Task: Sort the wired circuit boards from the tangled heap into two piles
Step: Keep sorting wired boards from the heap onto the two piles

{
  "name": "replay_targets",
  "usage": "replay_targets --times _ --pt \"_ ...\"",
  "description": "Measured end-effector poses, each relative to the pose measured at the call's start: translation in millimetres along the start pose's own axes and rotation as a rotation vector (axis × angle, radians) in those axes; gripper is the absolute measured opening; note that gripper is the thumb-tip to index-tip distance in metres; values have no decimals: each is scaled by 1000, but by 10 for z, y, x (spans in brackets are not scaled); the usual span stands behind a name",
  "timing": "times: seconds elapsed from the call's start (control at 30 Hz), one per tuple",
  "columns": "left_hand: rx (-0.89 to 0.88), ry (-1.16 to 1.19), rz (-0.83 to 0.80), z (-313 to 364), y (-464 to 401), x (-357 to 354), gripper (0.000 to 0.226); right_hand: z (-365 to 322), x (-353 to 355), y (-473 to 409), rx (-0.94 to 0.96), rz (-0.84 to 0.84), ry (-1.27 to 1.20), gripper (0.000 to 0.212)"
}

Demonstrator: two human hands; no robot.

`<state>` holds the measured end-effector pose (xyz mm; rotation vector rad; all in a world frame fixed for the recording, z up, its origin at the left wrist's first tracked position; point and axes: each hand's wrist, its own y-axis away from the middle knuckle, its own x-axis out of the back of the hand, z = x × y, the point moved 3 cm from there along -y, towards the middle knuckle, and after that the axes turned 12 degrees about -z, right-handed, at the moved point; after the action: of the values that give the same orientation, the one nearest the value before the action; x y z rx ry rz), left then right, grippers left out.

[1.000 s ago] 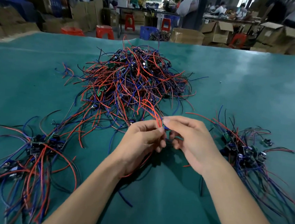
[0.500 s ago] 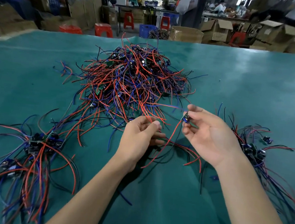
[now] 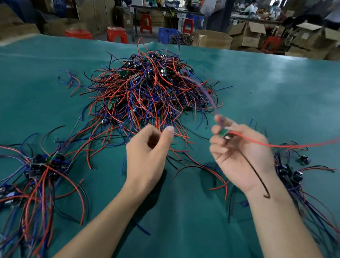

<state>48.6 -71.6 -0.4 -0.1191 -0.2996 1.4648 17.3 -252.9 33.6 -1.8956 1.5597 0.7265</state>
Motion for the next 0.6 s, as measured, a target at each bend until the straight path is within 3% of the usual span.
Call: replay_targets --times 0.07,0.17,0.33,0.43,0.53,0.6 --pt "139 318 -291 5 -5 -132 42 123 -11 -37 -39 32 244 29" --pt "208 451 -536 10 29 -255 37 235 26 -79 19 157 566 26" --pt "136 414 -550 -63 3 -221 13 270 85 -95 18 143 563 26" --pt "102 385 -576 -71 12 -206 15 276 95 -103 -66 110 469 21" --pt "96 366 -573 -72 19 -216 13 258 100 -83 -113 77 452 36" --pt "103 358 -572 -80 18 -224 14 232 105 -67 -97 54 485 26"
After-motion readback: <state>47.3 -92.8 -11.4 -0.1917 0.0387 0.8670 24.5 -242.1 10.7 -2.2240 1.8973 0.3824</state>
